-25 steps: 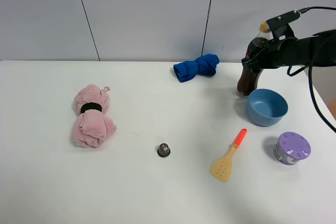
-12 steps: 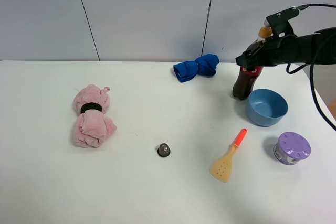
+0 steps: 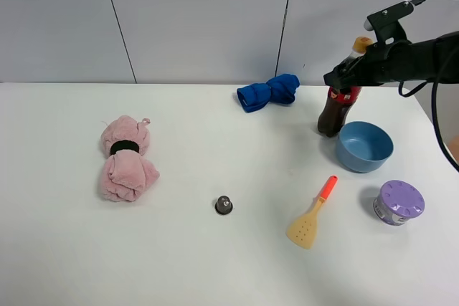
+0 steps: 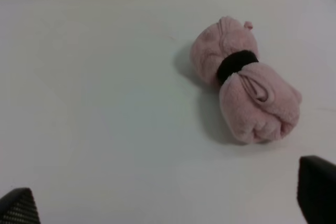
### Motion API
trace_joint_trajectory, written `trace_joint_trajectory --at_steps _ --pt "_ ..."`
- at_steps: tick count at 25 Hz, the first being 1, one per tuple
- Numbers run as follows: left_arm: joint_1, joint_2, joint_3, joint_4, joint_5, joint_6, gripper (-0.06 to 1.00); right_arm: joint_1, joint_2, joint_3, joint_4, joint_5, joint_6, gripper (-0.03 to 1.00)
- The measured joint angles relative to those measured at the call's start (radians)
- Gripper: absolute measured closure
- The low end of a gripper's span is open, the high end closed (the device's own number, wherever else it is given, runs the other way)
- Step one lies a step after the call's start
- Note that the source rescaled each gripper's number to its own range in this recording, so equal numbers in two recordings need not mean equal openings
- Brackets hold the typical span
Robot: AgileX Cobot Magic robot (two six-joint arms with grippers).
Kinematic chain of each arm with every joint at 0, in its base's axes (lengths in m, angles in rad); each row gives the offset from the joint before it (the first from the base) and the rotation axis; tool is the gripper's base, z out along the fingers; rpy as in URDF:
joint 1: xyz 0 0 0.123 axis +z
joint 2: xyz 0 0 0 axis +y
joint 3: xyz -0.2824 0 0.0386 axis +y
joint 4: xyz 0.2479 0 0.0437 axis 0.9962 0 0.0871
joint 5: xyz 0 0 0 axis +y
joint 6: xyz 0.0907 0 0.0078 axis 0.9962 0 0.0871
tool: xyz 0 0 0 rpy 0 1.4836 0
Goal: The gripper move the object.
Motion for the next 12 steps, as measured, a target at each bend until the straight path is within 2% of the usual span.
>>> trace_joint_trajectory --at_steps 2,8,10,12 --pt "0.0 0.0 0.0 0.0 0.0 0.0 -0.06 0.0 -0.034 0.0 -0.156 0.013 0.178 0.36" --pt "0.0 0.0 0.0 0.0 0.0 0.0 -0.06 0.024 -0.13 0.0 -0.772 0.022 0.815 0.36" --pt "0.0 0.0 0.0 0.0 0.0 0.0 -0.06 0.047 -0.161 0.0 -0.928 0.024 1.003 0.36" --pt "0.0 0.0 0.0 0.0 0.0 0.0 -0.06 0.066 -0.193 0.015 -1.011 0.022 1.105 0.36"
